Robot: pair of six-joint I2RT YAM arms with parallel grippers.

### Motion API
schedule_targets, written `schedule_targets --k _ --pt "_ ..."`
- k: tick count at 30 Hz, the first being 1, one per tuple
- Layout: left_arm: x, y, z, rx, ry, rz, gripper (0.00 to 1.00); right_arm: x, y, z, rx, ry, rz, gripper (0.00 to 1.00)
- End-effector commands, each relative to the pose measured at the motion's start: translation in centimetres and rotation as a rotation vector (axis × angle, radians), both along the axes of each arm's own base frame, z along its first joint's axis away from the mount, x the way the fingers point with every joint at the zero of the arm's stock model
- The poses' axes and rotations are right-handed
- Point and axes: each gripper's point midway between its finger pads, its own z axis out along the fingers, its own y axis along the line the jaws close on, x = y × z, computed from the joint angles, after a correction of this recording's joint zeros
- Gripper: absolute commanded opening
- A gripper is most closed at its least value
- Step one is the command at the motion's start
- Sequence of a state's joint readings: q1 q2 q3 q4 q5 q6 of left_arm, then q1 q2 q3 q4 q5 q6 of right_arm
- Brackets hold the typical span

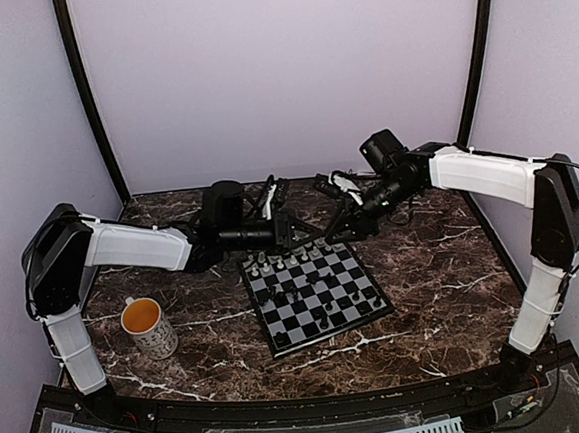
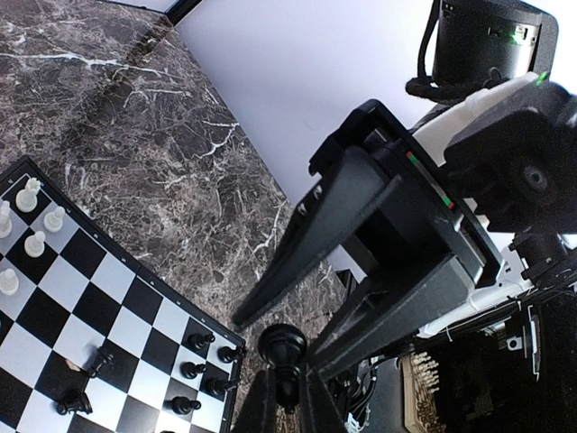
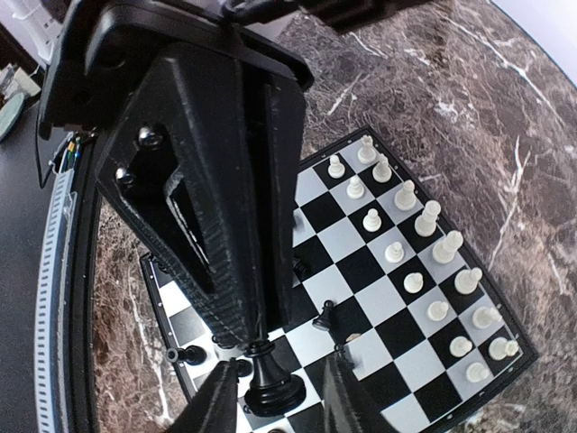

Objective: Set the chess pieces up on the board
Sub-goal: Pass from the right arm to the left, then place the bishop on f8.

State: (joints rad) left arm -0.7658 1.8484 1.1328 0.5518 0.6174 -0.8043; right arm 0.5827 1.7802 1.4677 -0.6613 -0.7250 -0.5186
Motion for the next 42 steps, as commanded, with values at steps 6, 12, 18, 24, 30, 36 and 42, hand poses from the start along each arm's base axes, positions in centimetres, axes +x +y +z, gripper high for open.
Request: schedule_targets --k 6,12,18,24,30,36,42 --pt "-1.0 0.5 1.6 0.153 -0.186 -0.074 0.00 -0.5 -4.6 3.8 0.084 -0.002 -0.029 0.49" --pt "-3.8 1.1 -0.8 0.466 -0.346 -0.220 0.00 0.8 -9.8 3.6 0.068 -0.038 -0.170 0.53" --pt "-7.3 3.5 -5.1 0.758 -0.404 -0.354 0.00 2.7 -11.8 0.7 0.019 -0.091 -0.319 0.55" --pt "-9.8 4.0 -7.3 0.891 -0.424 -0.426 0.00 3.7 -12.5 -1.2 -0.049 -0.096 -0.359 0.56" --pt "-10.7 4.0 -9.2 0.979 -0.420 -0.462 0.00 3.6 -12.5 -1.6 -0.051 -0.086 -0.353 0.56" --pt "-11.1 3.9 -10.4 1.009 -0.415 -0.492 0.00 3.5 -12.6 -1.7 -0.057 -0.090 -0.354 0.56" --pt "-11.3 3.7 -11.1 1.024 -0.407 -0.514 0.00 3.6 -12.6 -1.9 -0.061 -0.085 -0.350 0.56"
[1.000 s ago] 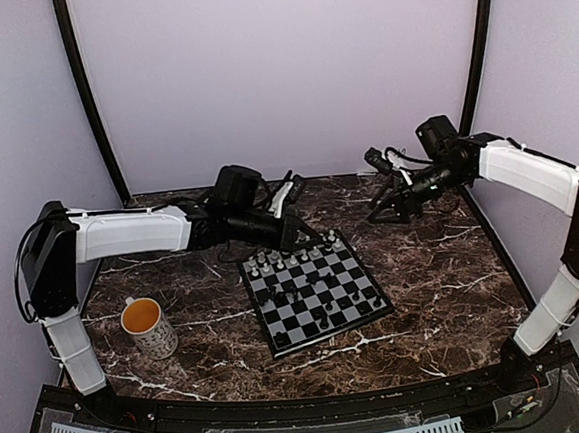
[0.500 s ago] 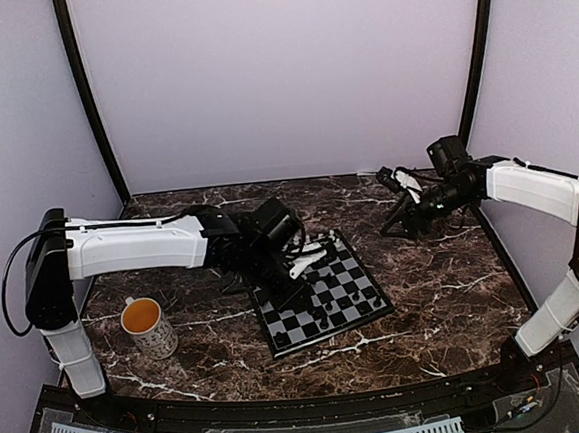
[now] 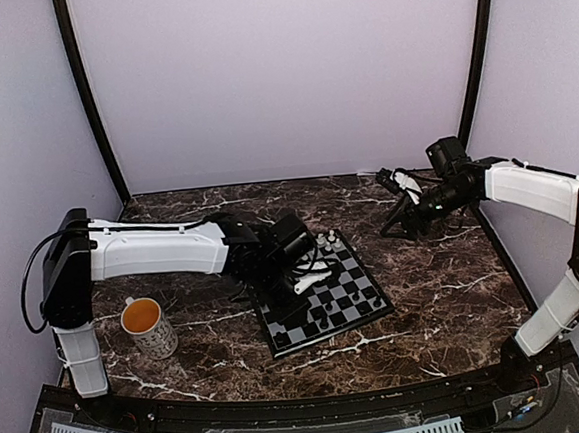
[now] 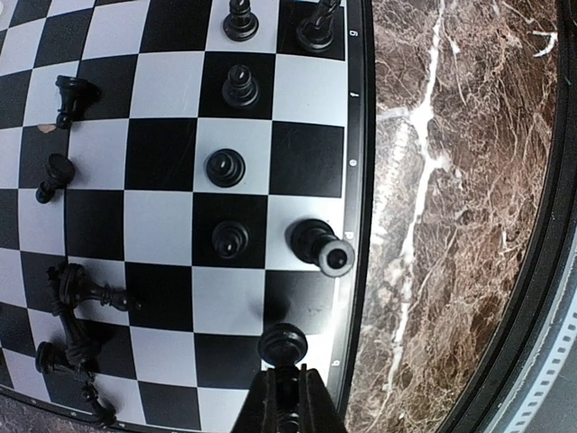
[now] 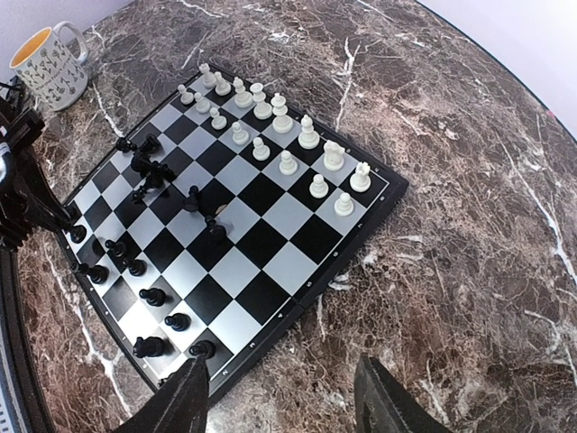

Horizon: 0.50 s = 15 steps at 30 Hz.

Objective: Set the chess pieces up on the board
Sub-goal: Place the bishop on f8.

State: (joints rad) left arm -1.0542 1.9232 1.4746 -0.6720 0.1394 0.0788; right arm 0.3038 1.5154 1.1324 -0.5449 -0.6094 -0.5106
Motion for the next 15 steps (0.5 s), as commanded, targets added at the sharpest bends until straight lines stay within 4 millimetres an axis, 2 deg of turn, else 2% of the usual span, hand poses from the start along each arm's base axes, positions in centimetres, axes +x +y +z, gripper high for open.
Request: schedule_targets --k 1,15 --pt "-0.3 -0.3 0.5 0.011 -0.006 -0.025 0.00 0.4 0.1 -0.3 0.003 -0.006 -0.001 0.56" --pt "-1.0 -1.9 -0.5 0.017 0.021 -0.050 0.00 0.3 0.0 -0.6 -0.004 0.001 0.002 0.56"
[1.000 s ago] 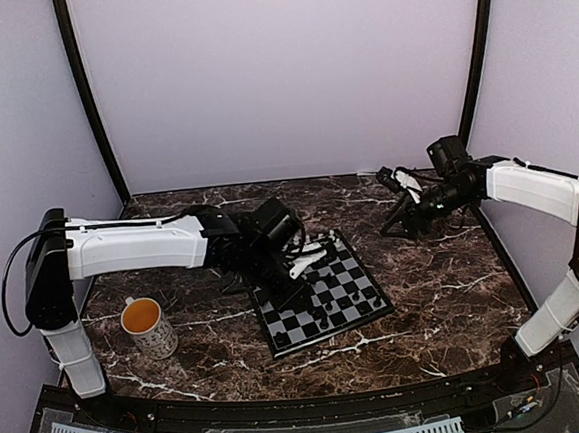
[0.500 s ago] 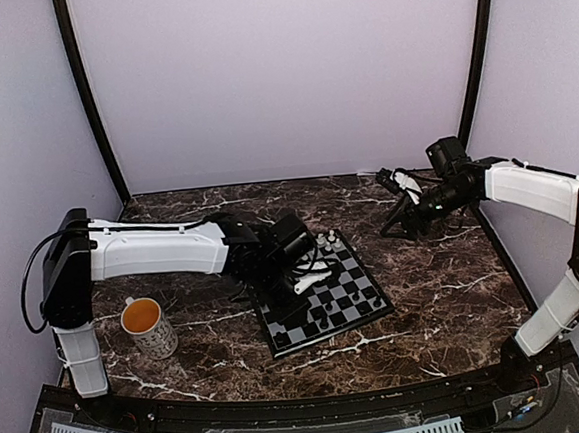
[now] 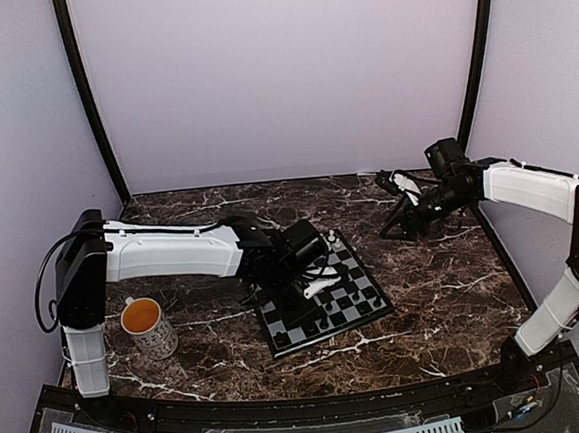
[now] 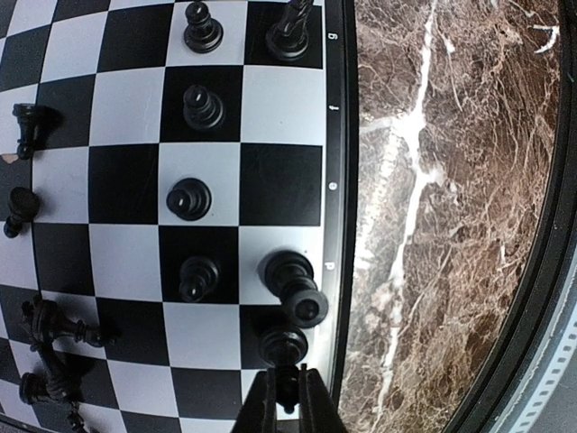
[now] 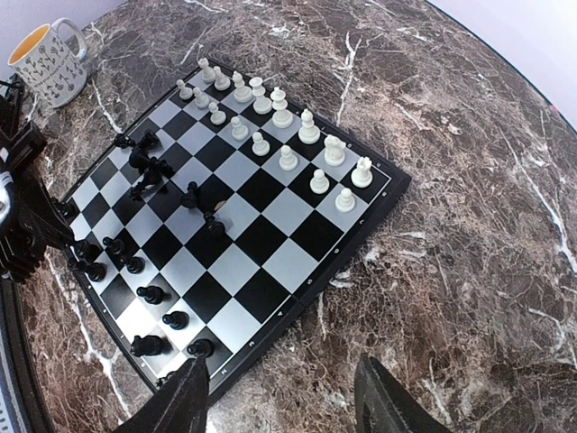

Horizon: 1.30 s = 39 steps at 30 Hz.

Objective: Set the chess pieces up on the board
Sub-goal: Place the bishop on f8.

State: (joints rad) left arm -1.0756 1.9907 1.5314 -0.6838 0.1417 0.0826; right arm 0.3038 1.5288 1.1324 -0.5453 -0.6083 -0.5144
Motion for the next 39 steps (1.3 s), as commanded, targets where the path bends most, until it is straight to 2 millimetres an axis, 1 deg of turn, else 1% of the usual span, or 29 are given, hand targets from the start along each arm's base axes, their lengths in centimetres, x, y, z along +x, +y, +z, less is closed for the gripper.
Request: schedule_targets --k 1,13,23,31,38,39 --pt "-0.57 -0.39 0.43 0.008 0.010 -0.024 0.00 0.24 0.02 -0.13 0.002 -0.009 0.001 0.56" --pt "-0.40 -0.18 0.10 0.045 -0.005 -0.024 0.00 0.20 0.08 -0.22 0.002 -0.001 0.005 0.56" --pt "-0.04 -0.14 0.33 0.058 -0.024 -0.018 0.01 0.12 0.07 -0.31 0.001 0.004 0.007 0.57" --pt "-0.23 -0.09 0.02 0.072 -0.014 -0.022 0.11 0.07 0.07 -0.30 0.000 0.004 0.009 0.57" --pt "-0.22 -0.26 0.16 0.068 -0.013 -0.018 0.24 0.03 0.04 -0.29 -0.001 0.004 0.010 0.57" --pt "-0.27 -0.32 0.29 0.065 -0.011 -0.018 0.27 -0.01 0.03 -0.29 -0.001 0.005 0.010 0.57"
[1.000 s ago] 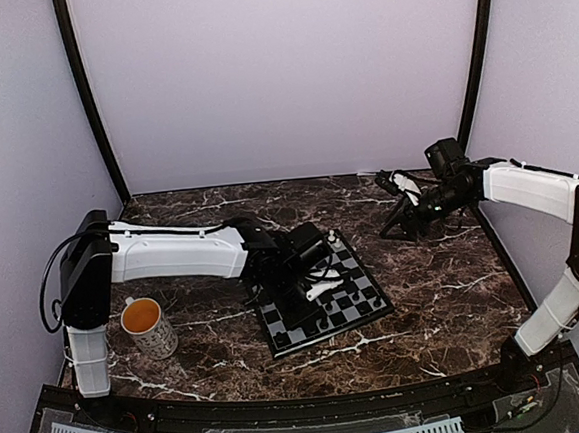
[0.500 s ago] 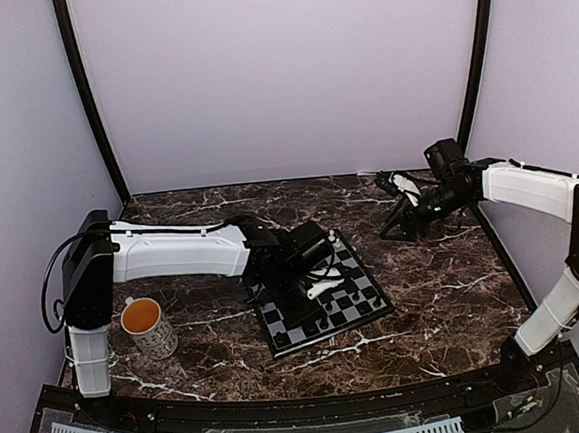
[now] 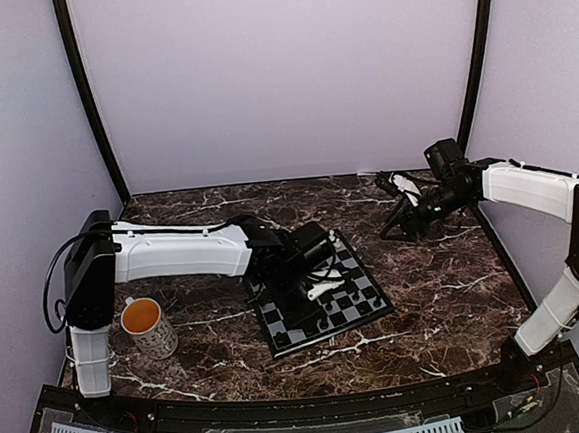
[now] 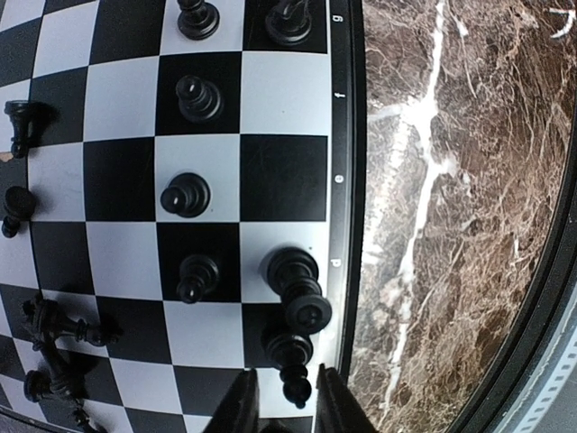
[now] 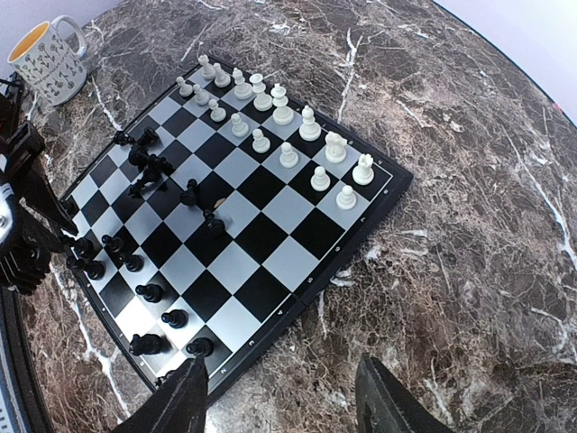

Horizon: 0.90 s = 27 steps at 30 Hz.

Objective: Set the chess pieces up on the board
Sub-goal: Place the bishop on f8, then pick up the pawn from the chessboard.

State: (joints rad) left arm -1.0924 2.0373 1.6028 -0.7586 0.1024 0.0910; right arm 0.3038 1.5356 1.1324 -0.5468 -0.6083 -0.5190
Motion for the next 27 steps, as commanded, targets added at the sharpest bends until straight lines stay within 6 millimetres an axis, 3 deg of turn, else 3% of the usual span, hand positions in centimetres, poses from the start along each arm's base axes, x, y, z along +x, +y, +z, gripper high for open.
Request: schedule_targets --k 1,5,11,13,16,22,24,27 --pt "-0.2 -0.4 0.9 -0.003 0.001 -0.002 0.29 0.0 0.0 0.0 0.003 -0.002 0.007 0.57" --pt "-0.1 -0.8 3.2 -0.040 -0.007 -0.006 0.41 -0.1 0.0 0.2 0.002 -0.006 0.007 0.57" --pt "1.7 -0.2 12.1 -0.238 -0.098 0.038 0.51 -0.2 -0.1 0.1 0.000 -0.010 0.008 0.57" --pt "3.1 0.5 13.8 -0.289 -0.120 0.089 0.51 -0.1 0.0 0.0 0.000 -0.010 0.009 0.57" --pt "5.6 1.9 14.0 -0.303 -0.164 0.177 0.50 -0.2 0.0 0.0 0.001 -0.003 0.016 0.57" --pt "9.4 5.1 11.4 -0.284 -0.163 0.298 0.47 -0.6 0.9 -0.1 -0.004 -0.004 0.077 0.54" --pt "10.8 5.4 11.6 -0.326 -0.163 0.331 0.48 -0.7 1.8 -0.9 -0.048 0.004 0.109 0.52" --pt "13.0 4.5 13.4 -0.460 -0.158 0.384 0.48 -0.6 3.4 -2.0 -0.116 0.014 0.160 0.48"
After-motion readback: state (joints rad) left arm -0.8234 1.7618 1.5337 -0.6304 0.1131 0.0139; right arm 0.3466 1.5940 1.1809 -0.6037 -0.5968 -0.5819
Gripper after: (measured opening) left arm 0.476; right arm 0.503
